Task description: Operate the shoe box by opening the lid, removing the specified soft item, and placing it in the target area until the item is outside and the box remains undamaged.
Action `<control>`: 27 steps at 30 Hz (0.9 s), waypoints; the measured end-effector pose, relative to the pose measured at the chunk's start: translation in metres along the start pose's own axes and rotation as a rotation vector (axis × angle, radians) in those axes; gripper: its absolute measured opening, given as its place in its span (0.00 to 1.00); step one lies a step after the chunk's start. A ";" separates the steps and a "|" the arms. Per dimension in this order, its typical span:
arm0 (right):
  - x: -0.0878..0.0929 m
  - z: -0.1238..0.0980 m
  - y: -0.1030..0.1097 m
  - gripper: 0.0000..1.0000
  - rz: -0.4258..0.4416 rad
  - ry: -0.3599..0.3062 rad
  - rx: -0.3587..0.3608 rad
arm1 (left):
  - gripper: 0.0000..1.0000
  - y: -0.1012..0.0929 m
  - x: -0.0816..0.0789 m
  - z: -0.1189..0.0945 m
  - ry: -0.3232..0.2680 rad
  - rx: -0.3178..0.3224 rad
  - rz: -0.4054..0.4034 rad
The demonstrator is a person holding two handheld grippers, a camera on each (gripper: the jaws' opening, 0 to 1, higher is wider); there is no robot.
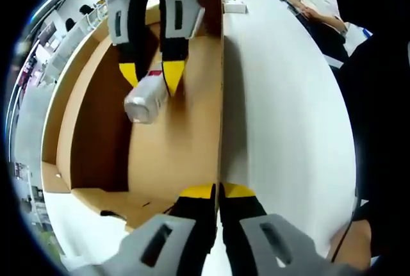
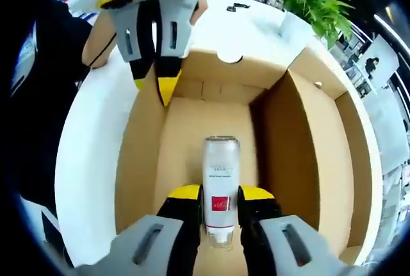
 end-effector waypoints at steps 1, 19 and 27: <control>-0.001 -0.004 0.000 0.20 -0.004 0.000 0.006 | 0.02 0.000 0.000 0.000 0.000 0.000 0.000; -0.002 -0.114 0.016 0.20 -0.004 -0.062 0.232 | 0.02 0.002 0.001 0.000 0.000 -0.002 -0.002; 0.016 -0.167 0.051 0.20 0.023 -0.050 0.309 | 0.02 0.002 0.000 0.000 0.003 -0.003 -0.005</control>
Point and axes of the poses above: the point that each gripper's makers call its tool centre point, and the gripper's own axes: z roughly forward along the fingers, y roughly to its left, x roughly out of its underside, the point moved 1 cm from there along -z, roughly backward along the fingers, and after that the axes turned 7 degrees about -z, right-handed, at the moved point
